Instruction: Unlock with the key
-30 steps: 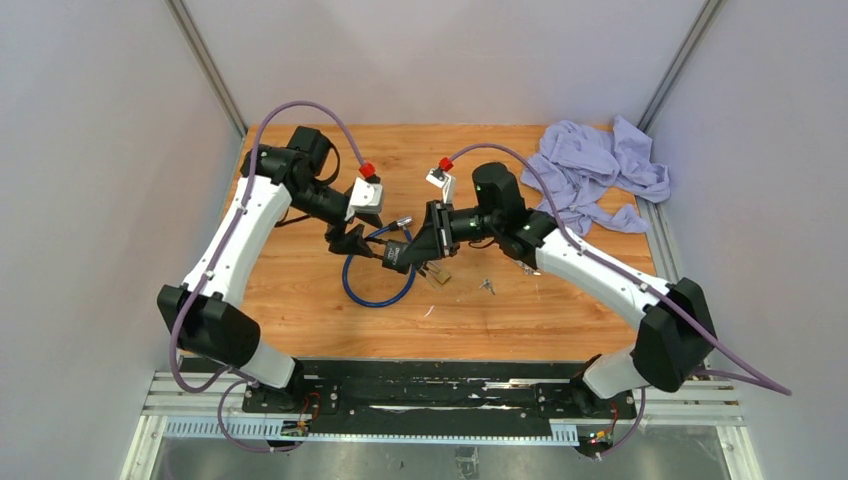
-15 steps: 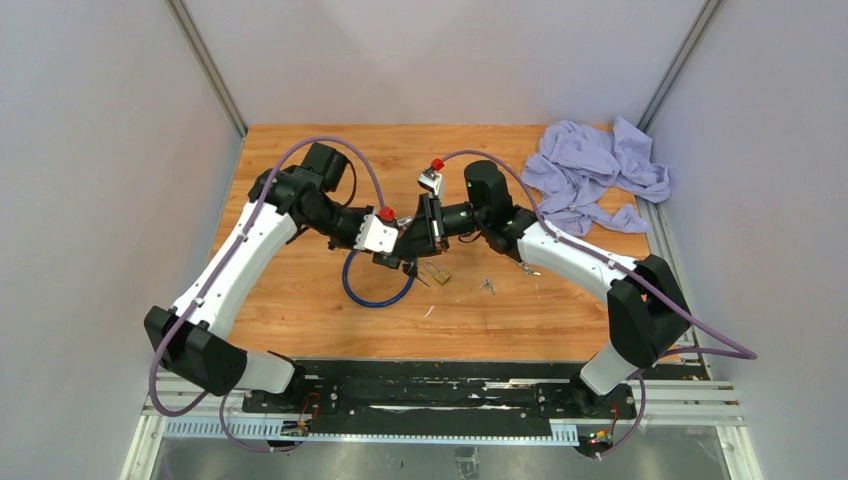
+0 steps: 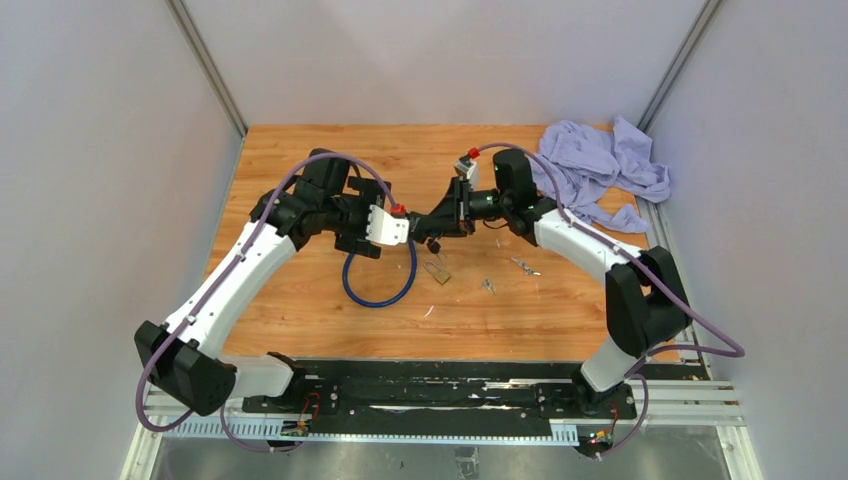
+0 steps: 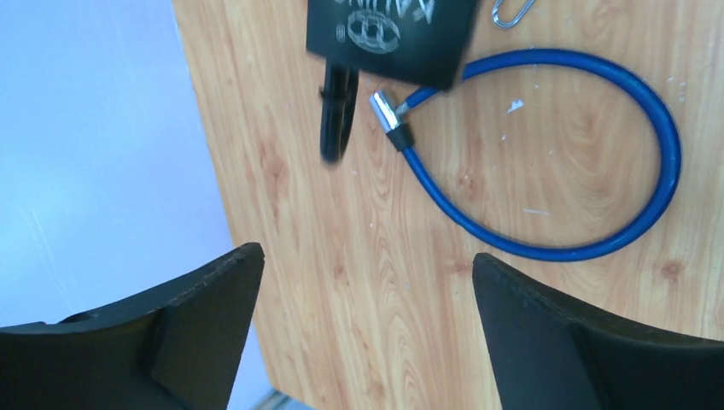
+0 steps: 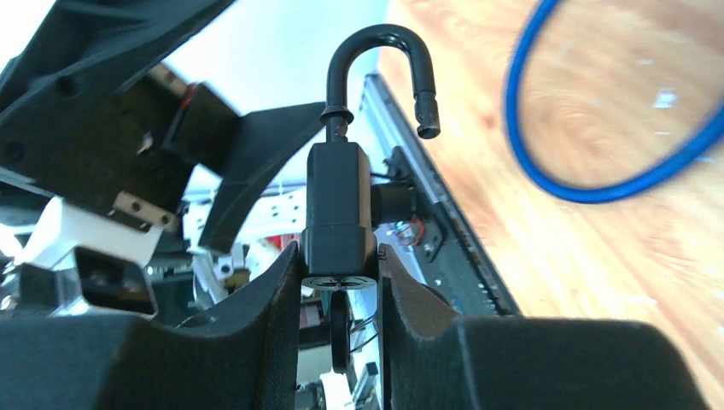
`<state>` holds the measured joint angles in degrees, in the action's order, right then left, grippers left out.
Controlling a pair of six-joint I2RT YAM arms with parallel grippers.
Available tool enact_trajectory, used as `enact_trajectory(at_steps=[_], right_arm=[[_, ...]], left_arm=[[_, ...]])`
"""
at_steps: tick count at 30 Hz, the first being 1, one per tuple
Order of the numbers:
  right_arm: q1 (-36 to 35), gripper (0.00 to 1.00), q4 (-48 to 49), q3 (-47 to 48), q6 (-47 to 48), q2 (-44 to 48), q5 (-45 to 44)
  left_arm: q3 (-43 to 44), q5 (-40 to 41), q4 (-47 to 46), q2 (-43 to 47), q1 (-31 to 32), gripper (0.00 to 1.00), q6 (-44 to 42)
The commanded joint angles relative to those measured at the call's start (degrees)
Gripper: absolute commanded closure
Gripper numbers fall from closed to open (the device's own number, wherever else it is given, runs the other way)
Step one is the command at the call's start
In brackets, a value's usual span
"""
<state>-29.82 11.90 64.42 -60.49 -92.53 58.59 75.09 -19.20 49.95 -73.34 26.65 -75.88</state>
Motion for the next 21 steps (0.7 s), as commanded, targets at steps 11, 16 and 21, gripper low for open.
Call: enact_trajectory(at_steps=[11, 16, 21], right_arm=[[13.4, 0.99, -32.0, 15.2, 31.6, -13.7, -19.3], [13.6, 1.0, -35.3, 22.3, 36.0, -19.4, -24.7], [13.5, 0.99, -36.5, 25.0, 36.9, -24.4, -23.8]], left_arm=[[1.2, 17.3, -18.4, 3.0, -4.9, 0.02, 32.5], [1.7, 16.8, -19.0, 4.1, -6.0, 0.02, 36.5], [0.7, 13.0, -19.0, 4.6, -6.8, 0.02, 41.8]])
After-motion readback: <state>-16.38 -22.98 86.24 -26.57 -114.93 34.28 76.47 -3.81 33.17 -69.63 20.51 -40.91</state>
